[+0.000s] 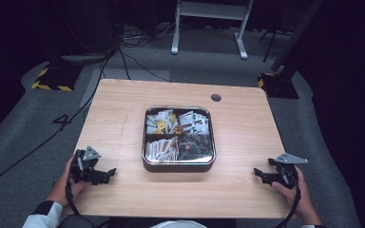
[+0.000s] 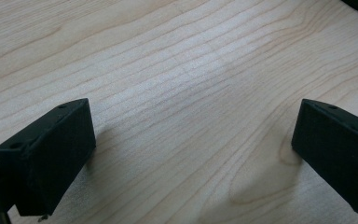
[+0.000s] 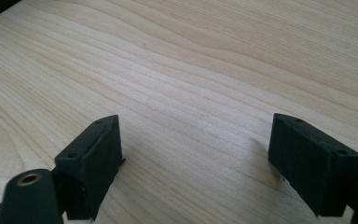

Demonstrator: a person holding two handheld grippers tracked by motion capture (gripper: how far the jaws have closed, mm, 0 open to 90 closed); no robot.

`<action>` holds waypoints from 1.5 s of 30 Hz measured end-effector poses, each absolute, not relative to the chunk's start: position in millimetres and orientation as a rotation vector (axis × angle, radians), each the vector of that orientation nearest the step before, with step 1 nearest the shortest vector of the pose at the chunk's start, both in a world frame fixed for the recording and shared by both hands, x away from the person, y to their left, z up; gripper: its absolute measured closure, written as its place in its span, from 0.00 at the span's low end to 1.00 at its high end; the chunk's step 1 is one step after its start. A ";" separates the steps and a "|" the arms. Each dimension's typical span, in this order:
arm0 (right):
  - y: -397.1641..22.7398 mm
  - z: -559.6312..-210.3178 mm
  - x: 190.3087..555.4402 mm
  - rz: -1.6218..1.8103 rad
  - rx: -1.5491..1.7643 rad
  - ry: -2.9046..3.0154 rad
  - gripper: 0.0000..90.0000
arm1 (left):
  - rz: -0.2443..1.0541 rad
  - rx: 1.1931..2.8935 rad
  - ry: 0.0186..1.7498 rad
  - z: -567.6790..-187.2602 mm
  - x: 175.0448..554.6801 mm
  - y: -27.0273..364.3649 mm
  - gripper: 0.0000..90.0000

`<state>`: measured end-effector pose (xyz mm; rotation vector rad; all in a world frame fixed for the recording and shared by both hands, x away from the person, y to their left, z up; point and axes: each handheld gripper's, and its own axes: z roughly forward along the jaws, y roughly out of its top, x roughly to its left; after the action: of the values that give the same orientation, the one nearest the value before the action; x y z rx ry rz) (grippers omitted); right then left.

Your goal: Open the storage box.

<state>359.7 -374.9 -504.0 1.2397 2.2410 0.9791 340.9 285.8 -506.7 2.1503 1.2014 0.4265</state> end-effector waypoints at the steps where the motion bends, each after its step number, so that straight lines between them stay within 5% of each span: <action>1: -374.9 -504.0 359.7 0.979 1.240 2.241 0.19 | 0.427 2.150 1.201 -506.7 340.9 285.8 0.00; 13: -367.5 -504.0 364.4 0.945 1.310 2.183 0.17 | 0.409 2.173 1.148 -506.7 340.2 289.1 0.00; 29: -324.3 -482.3 389.3 1.003 1.132 2.296 0.32 | 0.410 2.175 1.150 -506.4 340.9 288.2 0.00; 45: -283.4 -430.5 414.6 1.072 0.953 2.324 0.31 | 0.406 2.173 1.143 -506.8 340.5 288.2 0.00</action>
<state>414.6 -283.4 -430.5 0.9532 2.3244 1.0717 340.5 288.2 -506.8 2.1726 1.1431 0.4061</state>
